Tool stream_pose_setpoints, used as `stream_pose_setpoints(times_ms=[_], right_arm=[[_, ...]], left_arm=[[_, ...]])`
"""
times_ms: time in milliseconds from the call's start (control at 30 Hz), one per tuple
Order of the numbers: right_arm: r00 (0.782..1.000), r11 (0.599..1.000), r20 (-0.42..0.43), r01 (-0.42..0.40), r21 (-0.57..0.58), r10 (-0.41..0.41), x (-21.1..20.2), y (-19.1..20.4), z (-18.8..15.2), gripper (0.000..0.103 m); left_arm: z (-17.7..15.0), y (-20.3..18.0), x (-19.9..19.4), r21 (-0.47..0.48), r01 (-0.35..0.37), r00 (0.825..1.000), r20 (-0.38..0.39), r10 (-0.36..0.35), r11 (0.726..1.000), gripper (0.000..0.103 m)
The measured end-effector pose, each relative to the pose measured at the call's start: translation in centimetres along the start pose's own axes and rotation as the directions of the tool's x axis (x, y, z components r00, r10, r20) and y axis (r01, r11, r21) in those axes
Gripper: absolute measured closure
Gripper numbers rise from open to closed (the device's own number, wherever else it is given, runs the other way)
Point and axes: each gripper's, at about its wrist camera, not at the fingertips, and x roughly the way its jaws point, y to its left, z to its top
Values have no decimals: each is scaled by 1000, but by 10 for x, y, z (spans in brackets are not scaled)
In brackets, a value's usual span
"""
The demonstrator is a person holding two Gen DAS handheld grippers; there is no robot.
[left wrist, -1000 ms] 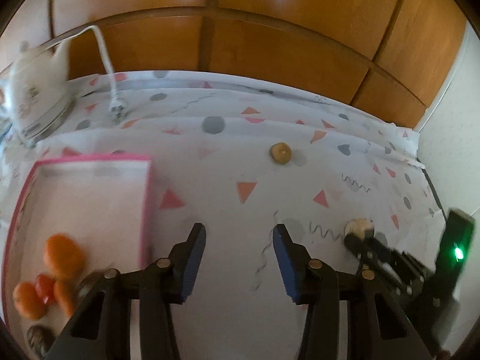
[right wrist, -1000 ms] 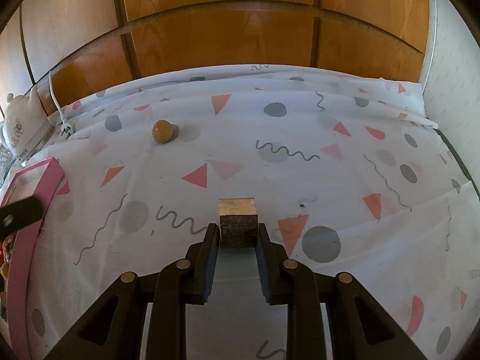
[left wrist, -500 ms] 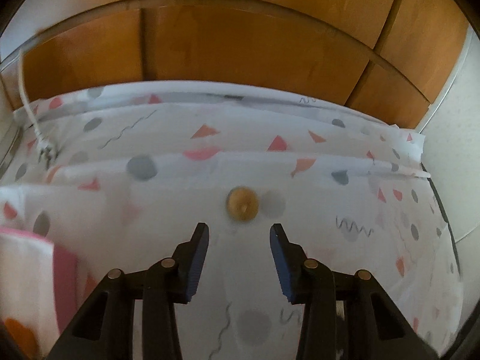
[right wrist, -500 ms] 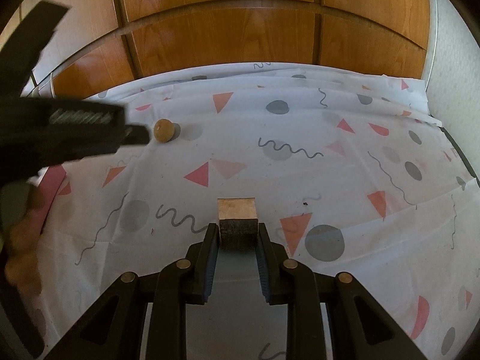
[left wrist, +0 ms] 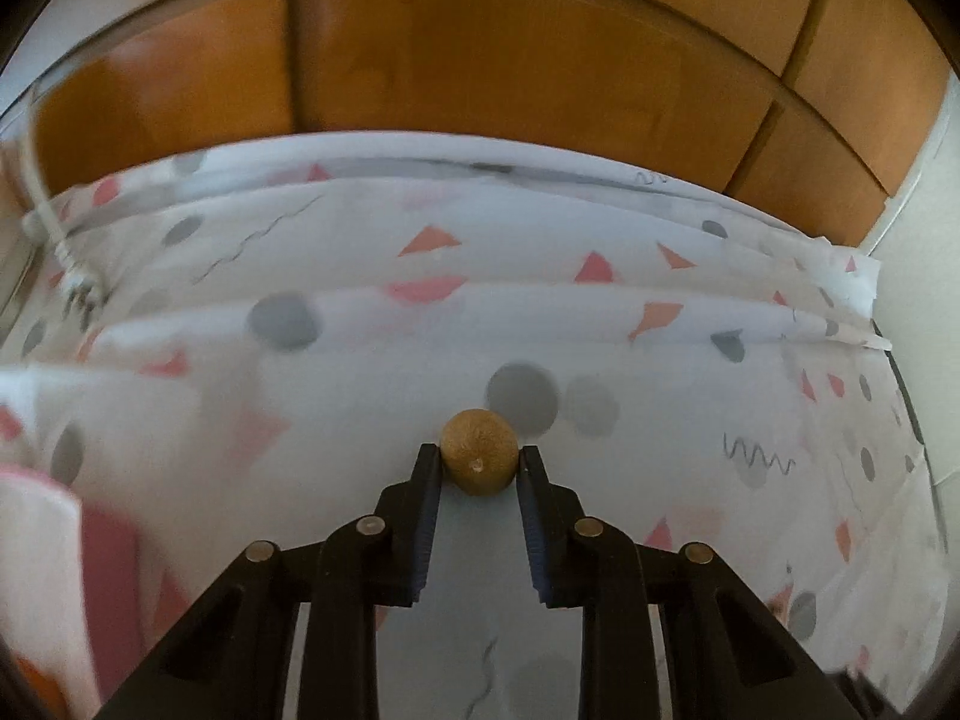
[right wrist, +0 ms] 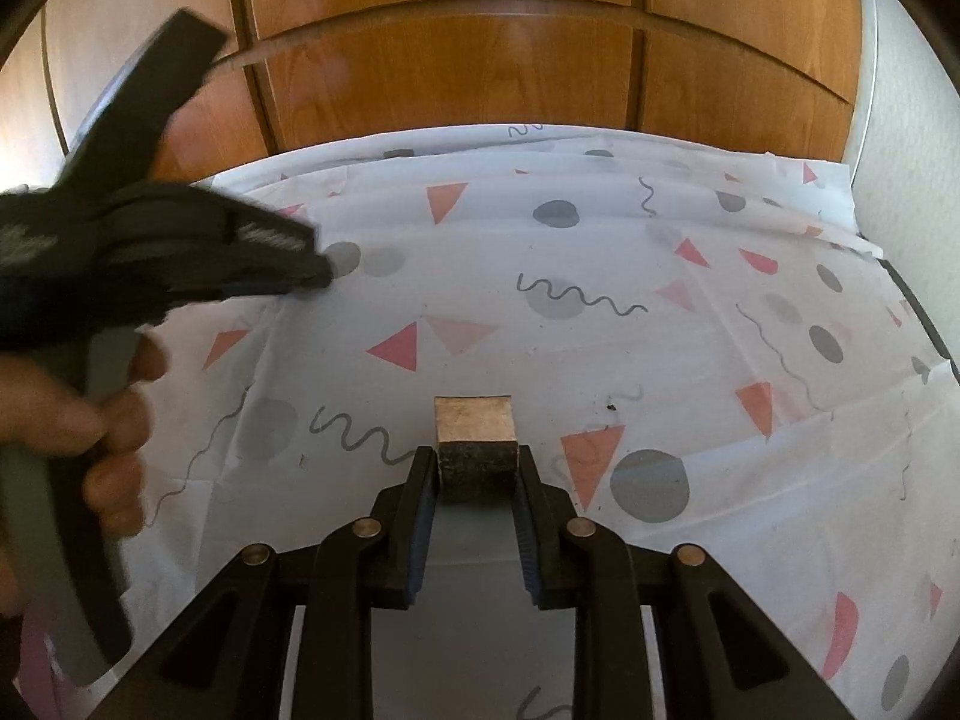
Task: Organize fruits
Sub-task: 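Grasp the small beige round potato with the left tool while the right tool holds the root piece, then carry the beige potato into the tray with the left tool and release it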
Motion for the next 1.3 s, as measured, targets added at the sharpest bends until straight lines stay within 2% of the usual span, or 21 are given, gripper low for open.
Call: stream_pose_setpoints(times_ms=[200,367,467,633,767,933,1133,1300], right_arm=[[1000,1000,-3,7,-5,-7,0,4,1,78],[1000,1000,0,-3,3,3,0,3,1,78],[1000,1000,-1,-3,2,3,0,2,0,78],[1000,1000,-2,-3,2,3,0,1,0,78],[1000,1000,-12,-17,-3,17,-2,0,2,79],[999,999,-20,-29,-40,28,-16,-1,-9,79],[999,995,-11,-51,-91,51,-40,8,-37,79],[999,994,23,-20,-112,23,-46,16,-52,79]], left_arm=[[-26,6,-32,17,-9,1000,11,9,1000,78],[-41,3,-56,40,37,999,16,-37,999,78],[-58,0,-76,64,28,999,34,-31,998,78],[-93,4,-87,42,20,1000,-17,-19,999,78],[-119,11,-87,31,-18,999,-44,19,999,78],[-145,14,-96,59,-65,998,19,64,996,77],[-156,14,-94,85,-76,994,90,68,993,77],[-156,17,-100,78,-65,994,92,58,995,78]])
